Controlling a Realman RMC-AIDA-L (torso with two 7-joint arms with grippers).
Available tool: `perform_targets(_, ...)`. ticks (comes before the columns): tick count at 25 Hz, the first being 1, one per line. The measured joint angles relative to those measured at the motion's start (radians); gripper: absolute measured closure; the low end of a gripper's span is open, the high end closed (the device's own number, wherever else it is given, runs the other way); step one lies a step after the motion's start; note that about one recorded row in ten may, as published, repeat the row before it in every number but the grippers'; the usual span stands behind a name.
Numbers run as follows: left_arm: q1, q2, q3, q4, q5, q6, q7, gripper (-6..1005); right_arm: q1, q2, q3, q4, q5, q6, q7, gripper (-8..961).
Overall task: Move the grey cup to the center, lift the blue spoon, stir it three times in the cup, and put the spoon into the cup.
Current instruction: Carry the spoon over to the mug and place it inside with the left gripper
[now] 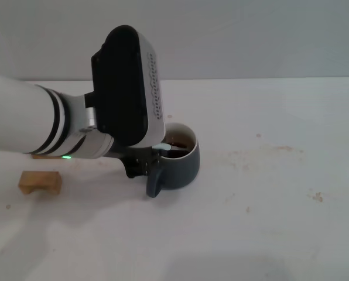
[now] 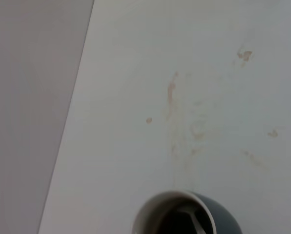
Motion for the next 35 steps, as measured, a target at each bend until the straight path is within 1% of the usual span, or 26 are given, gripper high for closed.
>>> perform_targets(1,0.022,0.0,-0.003,-0.018,0.003,-0.004,-0.001,823,0.0,0.0,0.0,0.0,0.0,0.0,0.0,954)
perform_targets(5,0.066,0.0,-0.011,-0.043,0.007,-0.007,-0.001,823,0.001,0.0,0.0,0.0,0.0,0.0,0.0,954)
perform_targets(11,0.104,0.003,-0.033,-0.059,0.031,-0.004,0.003,822,0.006,0.0,-0.01,0.0,-0.002,0.0,0.0,954)
perform_targets(17,0.097,0.006,-0.053,-0.039,0.033,0.005,0.006,822,0.008,0.0,-0.014,0.0,-0.002,0.0,0.0,954)
perform_targets(20,0.087,0.007,-0.061,-0.021,0.035,0.016,0.008,822,0.007,0.0,-0.014,0.0,-0.003,-0.001,0.0,954)
perform_targets(23,0.062,0.008,-0.059,0.003,0.035,0.022,0.009,822,0.004,0.0,-0.014,0.0,-0.003,-0.002,0.0,954)
perform_targets(27,0.056,0.007,-0.057,0.007,0.035,0.023,0.009,822,0.004,0.0,-0.014,0.0,-0.003,-0.002,0.0,954)
perform_targets(28,0.038,0.004,-0.053,0.016,0.035,0.024,0.009,822,0.003,0.0,-0.014,0.0,-0.003,-0.002,0.0,954)
perform_targets(30,0.026,0.001,-0.048,0.019,0.03,0.024,0.009,822,0.003,0.0,-0.014,0.0,-0.003,-0.002,0.0,954)
perform_targets(32,0.023,0.001,-0.046,0.019,0.029,0.024,0.009,822,0.002,0.0,-0.014,0.0,-0.003,-0.003,0.0,954)
perform_targets(33,0.016,-0.006,-0.024,0.016,0.026,0.023,0.009,822,0.001,0.0,-0.014,0.0,-0.003,-0.003,0.0,954)
perform_targets(35,0.015,-0.01,-0.011,0.009,0.026,0.019,0.006,822,0.001,0.0,-0.014,-0.003,-0.003,-0.003,0.0,954)
